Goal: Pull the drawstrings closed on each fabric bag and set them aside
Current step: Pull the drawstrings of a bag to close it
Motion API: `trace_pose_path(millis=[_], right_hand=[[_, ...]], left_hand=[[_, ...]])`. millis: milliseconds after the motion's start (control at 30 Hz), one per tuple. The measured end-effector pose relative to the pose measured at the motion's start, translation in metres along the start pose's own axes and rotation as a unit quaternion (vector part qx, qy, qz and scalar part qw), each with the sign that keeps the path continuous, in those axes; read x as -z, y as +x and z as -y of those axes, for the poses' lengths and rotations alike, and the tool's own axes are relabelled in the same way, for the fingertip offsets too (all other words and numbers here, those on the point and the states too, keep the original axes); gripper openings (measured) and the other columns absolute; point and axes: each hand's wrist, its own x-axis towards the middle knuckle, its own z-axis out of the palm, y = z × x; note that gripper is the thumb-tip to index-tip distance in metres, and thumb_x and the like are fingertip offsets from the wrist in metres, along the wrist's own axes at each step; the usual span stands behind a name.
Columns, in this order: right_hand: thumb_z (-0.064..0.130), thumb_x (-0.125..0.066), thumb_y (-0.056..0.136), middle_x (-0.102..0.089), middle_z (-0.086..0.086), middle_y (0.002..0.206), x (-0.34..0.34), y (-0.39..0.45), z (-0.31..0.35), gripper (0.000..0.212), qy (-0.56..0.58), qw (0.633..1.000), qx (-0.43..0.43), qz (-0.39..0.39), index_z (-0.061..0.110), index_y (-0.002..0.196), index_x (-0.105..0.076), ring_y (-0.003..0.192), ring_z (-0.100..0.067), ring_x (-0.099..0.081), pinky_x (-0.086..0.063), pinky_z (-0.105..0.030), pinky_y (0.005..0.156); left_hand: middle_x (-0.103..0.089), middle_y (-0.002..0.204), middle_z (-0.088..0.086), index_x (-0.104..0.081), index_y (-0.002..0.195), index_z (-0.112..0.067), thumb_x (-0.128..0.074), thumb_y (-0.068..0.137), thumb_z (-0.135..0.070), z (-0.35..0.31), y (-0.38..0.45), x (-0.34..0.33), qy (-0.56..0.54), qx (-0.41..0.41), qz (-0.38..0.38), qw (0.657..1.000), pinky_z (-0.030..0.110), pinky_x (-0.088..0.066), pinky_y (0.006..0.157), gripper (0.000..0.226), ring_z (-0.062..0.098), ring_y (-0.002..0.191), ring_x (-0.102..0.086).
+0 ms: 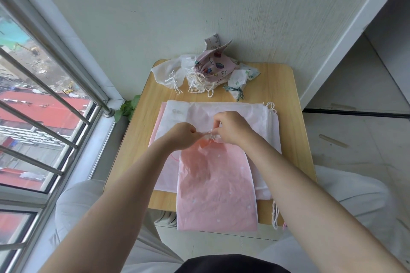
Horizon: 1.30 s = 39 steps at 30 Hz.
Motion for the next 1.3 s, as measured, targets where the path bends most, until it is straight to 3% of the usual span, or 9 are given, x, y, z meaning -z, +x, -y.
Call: trace_pose_path(millis=[167, 333, 500, 767, 900, 967, 1067, 1167, 1300], right_hand=[[0.008, -0.067, 0.078, -0.064, 0.002, 0.083, -0.005, -0.002, -0.004, 0.011, -0.02, 0.999, -0.02, -0.033, 0.017, 0.075, -0.06, 0.077, -0.022, -0.062, -0.052, -0.035, 0.065], [0.029, -0.073, 0.082, -0.067, -0.003, 0.089, 0.0, -0.005, 0.008, 0.017, 0.02, 1.0, 0.002, -0.011, 0.013, 0.087, -0.068, 0.08, -0.023, -0.062, -0.053, -0.036, 0.073], [0.029, -0.068, 0.086, -0.064, -0.003, 0.089, -0.002, -0.008, 0.005, 0.018, 0.051, 0.999, -0.005, 0.0, 0.012, 0.091, -0.067, 0.084, -0.023, -0.062, -0.048, -0.032, 0.07], [0.019, -0.051, 0.092, -0.054, -0.009, 0.119, 0.017, 0.006, -0.001, 0.018, -0.048, 0.997, -0.011, 0.054, 0.013, 0.095, -0.067, 0.118, -0.027, -0.045, -0.042, -0.041, 0.099], [0.018, -0.057, 0.086, -0.067, -0.013, 0.088, 0.031, 0.01, 0.015, 0.028, 0.201, 0.979, -0.021, 0.037, -0.008, 0.093, -0.065, 0.082, -0.019, -0.058, -0.044, -0.028, 0.074], [0.015, -0.062, 0.088, -0.069, 0.004, 0.096, 0.038, 0.006, 0.027, 0.013, 0.335, 0.942, 0.025, 0.021, 0.014, 0.098, -0.071, 0.09, -0.009, -0.061, -0.045, -0.021, 0.08], [0.01, -0.063, 0.089, -0.057, 0.005, 0.126, 0.04, 0.004, 0.029, 0.048, 0.455, 0.887, 0.079, -0.004, 0.048, 0.117, -0.059, 0.109, -0.011, -0.059, -0.048, -0.022, 0.09], [0.002, -0.06, 0.086, -0.064, 0.003, 0.115, 0.023, 0.005, 0.018, 0.039, 0.389, 0.921, 0.018, -0.032, 0.029, 0.114, -0.066, 0.105, -0.015, -0.063, -0.049, -0.019, 0.082], [0.006, -0.07, 0.078, -0.075, 0.004, 0.087, -0.006, 0.0, 0.008, 0.018, 0.328, 0.945, -0.019, 0.0, 0.021, 0.087, -0.074, 0.087, -0.015, -0.071, -0.057, -0.03, 0.081]], left_hand=[[-0.042, 0.06, 0.0, -0.047, 0.061, -0.012, -0.056, 0.095, -0.033, -0.006, -0.003, -0.002, -0.115, 0.022, -0.048, 0.992, 0.025, -0.031, 0.053, 0.041, 0.015, 0.055, -0.038], [-0.053, 0.061, 0.004, -0.073, 0.092, -0.006, -0.059, 0.096, -0.021, -0.022, -0.01, 0.003, -0.351, -0.028, -0.024, 0.936, 0.021, -0.041, 0.052, 0.021, 0.012, 0.05, -0.046], [-0.061, 0.058, -0.001, -0.076, 0.097, -0.007, -0.062, 0.093, -0.016, -0.021, -0.005, -0.007, -0.353, -0.006, -0.076, 0.932, 0.017, -0.033, 0.043, 0.017, 0.006, 0.038, -0.04], [-0.071, 0.072, 0.013, -0.076, 0.076, -0.008, -0.064, 0.087, -0.022, -0.018, 0.002, -0.021, -0.246, 0.012, -0.138, 0.959, 0.024, -0.038, 0.054, 0.022, 0.012, 0.05, -0.048], [-0.074, 0.089, 0.014, -0.074, 0.079, -0.003, -0.063, 0.087, -0.023, -0.016, 0.001, -0.025, -0.204, -0.026, -0.082, 0.975, 0.025, -0.043, 0.061, 0.024, 0.02, 0.068, -0.063], [-0.075, 0.087, 0.01, -0.077, 0.083, -0.005, -0.065, 0.088, -0.022, -0.015, 0.0, -0.025, -0.222, -0.026, -0.094, 0.97, 0.024, -0.045, 0.062, 0.021, 0.017, 0.069, -0.064], [-0.07, 0.071, -0.002, -0.078, 0.091, -0.009, -0.062, 0.092, -0.018, -0.013, 0.001, -0.022, -0.296, -0.007, -0.103, 0.95, 0.016, -0.041, 0.055, 0.019, 0.005, 0.056, -0.055], [-0.054, 0.056, -0.006, -0.076, 0.089, -0.012, -0.057, 0.096, -0.019, -0.009, 0.0, -0.016, -0.351, 0.011, -0.063, 0.934, 0.015, -0.029, 0.042, 0.021, 0.005, 0.042, -0.039], [-0.054, 0.07, 0.008, -0.066, 0.079, -0.006, -0.052, 0.097, -0.019, -0.005, 0.003, -0.01, -0.411, 0.016, -0.003, 0.912, 0.025, -0.023, 0.05, 0.027, 0.015, 0.055, -0.04]])
